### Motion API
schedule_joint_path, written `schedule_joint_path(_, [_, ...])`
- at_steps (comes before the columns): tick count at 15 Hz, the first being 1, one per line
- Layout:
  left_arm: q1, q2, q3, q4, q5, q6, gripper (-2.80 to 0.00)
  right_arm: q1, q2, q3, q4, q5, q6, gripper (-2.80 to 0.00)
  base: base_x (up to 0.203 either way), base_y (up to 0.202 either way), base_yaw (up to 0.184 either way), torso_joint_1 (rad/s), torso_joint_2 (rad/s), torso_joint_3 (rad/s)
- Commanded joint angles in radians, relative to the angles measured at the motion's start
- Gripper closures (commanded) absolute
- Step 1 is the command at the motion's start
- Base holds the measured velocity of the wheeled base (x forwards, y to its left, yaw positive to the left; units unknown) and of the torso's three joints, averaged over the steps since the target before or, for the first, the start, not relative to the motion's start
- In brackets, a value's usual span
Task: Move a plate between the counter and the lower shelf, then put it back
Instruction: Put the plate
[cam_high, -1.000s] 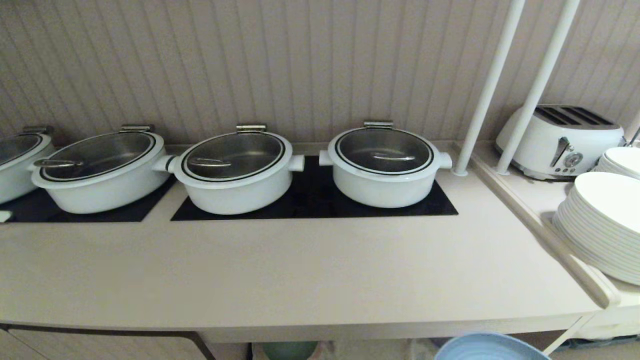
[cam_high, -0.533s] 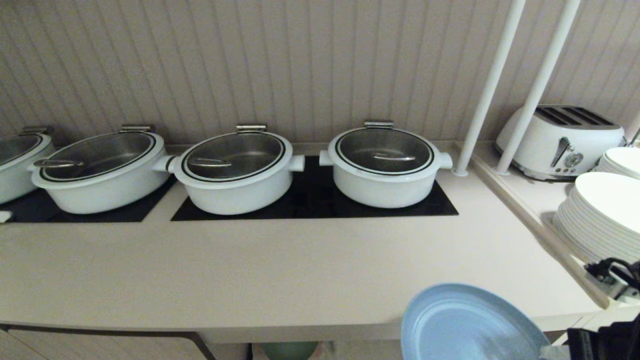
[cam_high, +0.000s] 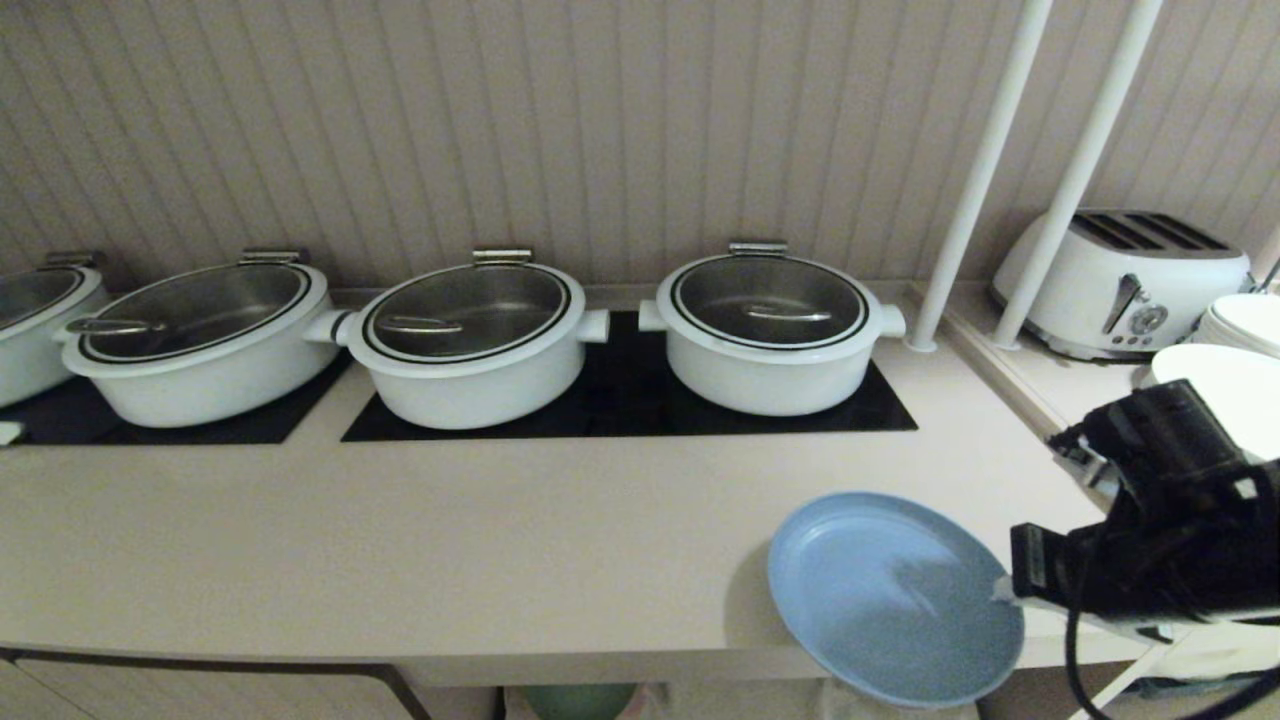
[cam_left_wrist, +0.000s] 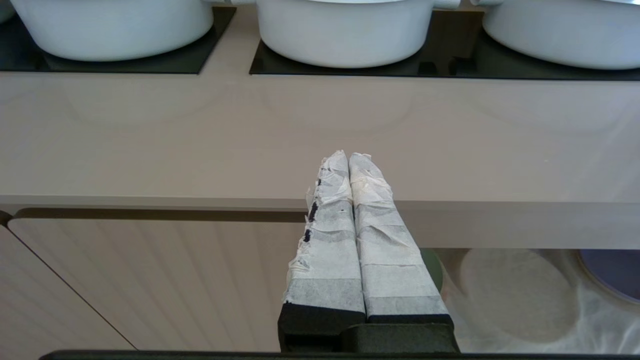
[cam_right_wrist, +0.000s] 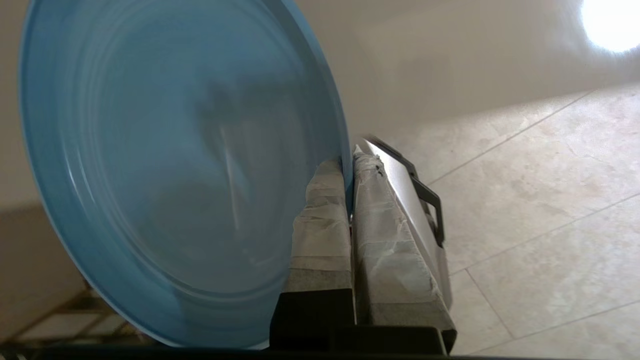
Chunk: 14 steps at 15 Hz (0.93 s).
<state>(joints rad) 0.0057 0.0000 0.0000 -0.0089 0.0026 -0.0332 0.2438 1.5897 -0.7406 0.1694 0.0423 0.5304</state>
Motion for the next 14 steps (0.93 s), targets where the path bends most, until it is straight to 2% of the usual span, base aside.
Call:
schedule_joint_path(1, [0.0,0.0,0.0,0.0,0.0,-0.001,0.0,-0.004,0.161,-0.091,-0.01,0.002,0.017,0.0,0.0,0.0,0.0,0.0,0.0,0.0])
schedule_joint_path(6, [0.0,0.0,0.0,0.0,0.0,-0.001,0.0,-0.004,0.318,-0.236,-0.014,0.004,0.043,0.0,0.0,0.0,0.0,0.0,0.0,0.0])
schedule_joint_path(14, [0.0,0.0,0.0,0.0,0.0,-0.001,0.0,-0.029,0.376,-0.286,-0.021,0.005,0.04,0.0,0.0,0.0,0.0,0.0,0.0,0.0])
